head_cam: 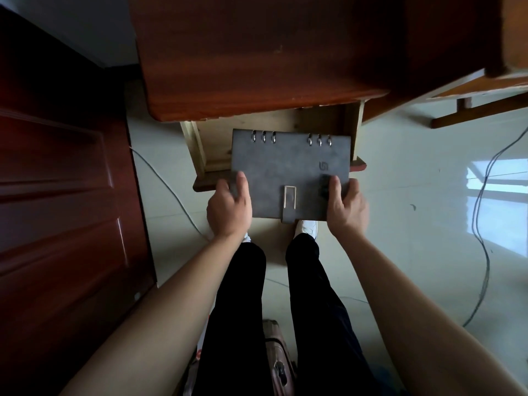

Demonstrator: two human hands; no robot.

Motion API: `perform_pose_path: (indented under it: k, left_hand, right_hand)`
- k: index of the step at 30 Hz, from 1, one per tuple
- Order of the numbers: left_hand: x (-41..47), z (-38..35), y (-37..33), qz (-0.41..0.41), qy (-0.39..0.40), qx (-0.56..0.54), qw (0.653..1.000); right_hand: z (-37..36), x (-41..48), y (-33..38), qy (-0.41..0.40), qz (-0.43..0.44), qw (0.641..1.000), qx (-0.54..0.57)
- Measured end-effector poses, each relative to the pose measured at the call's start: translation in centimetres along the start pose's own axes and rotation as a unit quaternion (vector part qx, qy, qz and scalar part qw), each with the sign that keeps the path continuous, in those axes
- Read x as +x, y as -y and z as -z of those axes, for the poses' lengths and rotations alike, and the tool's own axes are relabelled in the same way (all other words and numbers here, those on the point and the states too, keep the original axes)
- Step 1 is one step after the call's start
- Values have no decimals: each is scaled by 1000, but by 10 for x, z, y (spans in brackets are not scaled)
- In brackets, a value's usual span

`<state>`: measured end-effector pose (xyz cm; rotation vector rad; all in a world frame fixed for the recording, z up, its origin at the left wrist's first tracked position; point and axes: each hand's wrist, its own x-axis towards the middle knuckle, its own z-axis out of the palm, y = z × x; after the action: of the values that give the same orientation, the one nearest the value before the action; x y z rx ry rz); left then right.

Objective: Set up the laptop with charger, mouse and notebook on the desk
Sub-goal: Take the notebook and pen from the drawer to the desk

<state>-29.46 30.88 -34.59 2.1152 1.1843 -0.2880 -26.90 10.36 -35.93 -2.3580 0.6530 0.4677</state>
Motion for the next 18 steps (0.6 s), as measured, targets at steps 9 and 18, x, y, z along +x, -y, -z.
perform_pose_path:
  k: [9,18]
  left_hand:
    - [24,27,-46,-180,-96,-74,976]
    - [79,43,-59,-343,-159,93,921]
  right_hand:
    - [15,30,67,-102,217,970,46]
    - [18,73,136,-136,278,950,-43]
